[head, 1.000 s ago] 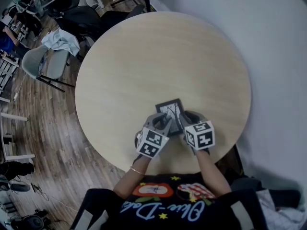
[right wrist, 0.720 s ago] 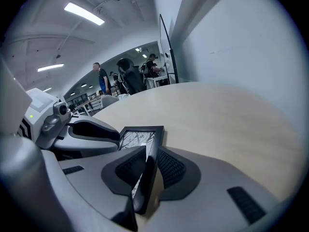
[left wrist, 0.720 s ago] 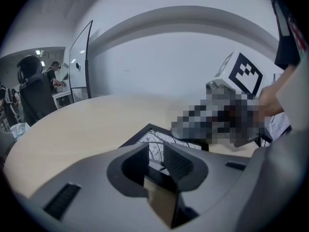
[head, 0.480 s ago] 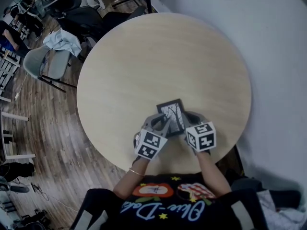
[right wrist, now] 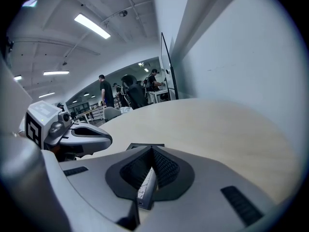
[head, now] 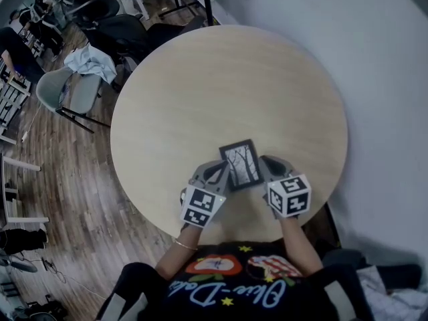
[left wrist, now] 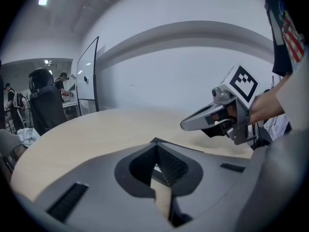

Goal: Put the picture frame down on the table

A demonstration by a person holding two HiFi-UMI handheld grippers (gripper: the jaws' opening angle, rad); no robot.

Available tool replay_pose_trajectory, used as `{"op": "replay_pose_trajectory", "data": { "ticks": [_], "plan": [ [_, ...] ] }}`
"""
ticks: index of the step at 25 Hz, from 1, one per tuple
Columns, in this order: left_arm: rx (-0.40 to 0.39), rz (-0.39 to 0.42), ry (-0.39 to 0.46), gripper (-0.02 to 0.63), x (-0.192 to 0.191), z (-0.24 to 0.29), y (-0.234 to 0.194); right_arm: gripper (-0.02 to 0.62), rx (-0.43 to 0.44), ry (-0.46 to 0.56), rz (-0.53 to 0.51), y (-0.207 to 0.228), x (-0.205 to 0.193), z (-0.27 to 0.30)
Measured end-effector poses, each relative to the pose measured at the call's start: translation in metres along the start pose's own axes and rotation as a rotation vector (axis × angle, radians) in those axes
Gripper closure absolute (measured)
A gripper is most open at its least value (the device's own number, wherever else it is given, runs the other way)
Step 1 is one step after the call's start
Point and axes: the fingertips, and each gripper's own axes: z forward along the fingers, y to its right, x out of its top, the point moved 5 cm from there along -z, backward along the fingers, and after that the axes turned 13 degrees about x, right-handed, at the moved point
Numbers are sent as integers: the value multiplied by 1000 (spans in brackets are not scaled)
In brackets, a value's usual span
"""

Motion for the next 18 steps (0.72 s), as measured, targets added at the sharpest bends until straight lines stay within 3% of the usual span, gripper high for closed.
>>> {"op": "replay_pose_trajectory", "data": {
  "ticks": [18],
  "plan": [
    [17, 5, 61, 606, 17, -20, 1, 598, 5, 86, -43, -16, 22, -20]
  ]
}}
